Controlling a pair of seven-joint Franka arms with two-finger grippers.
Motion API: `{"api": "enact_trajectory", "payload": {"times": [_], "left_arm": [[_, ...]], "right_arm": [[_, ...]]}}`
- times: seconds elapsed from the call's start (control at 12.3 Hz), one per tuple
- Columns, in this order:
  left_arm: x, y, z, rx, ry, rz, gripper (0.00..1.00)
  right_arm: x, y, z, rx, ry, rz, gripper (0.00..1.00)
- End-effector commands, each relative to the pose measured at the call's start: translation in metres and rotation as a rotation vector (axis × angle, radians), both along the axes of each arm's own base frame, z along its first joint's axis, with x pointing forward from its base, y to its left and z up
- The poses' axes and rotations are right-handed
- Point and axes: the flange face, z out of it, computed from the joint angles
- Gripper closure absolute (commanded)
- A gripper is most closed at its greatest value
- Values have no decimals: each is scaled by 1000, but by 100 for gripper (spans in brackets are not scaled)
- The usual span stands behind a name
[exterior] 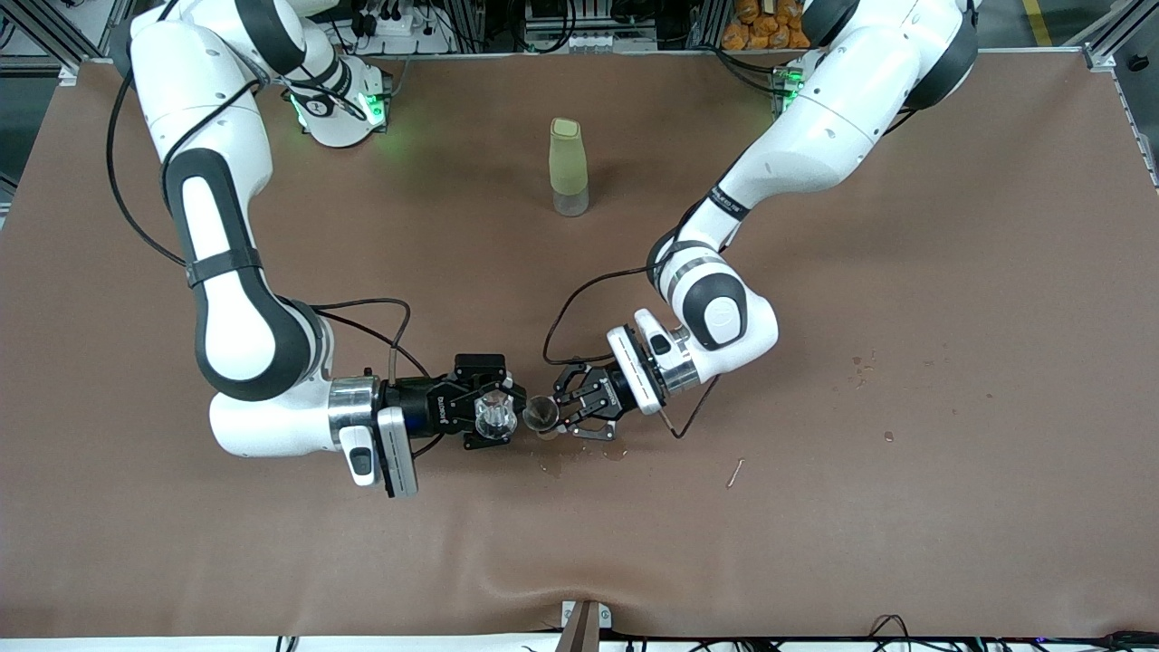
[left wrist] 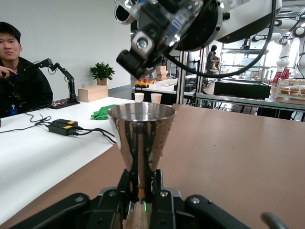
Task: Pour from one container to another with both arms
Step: 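Lift the beaker with the right gripper and bring it beside the jigger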
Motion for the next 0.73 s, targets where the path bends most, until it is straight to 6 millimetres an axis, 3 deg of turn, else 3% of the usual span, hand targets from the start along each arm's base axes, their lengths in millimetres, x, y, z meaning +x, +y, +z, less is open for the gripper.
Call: {"api": "enact_trajectory", "payload": {"times": [0.0, 0.08, 0.65], "left_arm": [[-2, -5, -2, 5, -6, 23, 100], [-4, -8, -2, 4, -7, 19, 100], [3, 0, -1, 12, -10, 38, 100]], "right_arm": [[-2, 0, 28, 23, 35, -19, 100], [-7, 3, 42, 31, 40, -14, 100], [-37, -1, 36, 45, 269, -39, 100]]}}
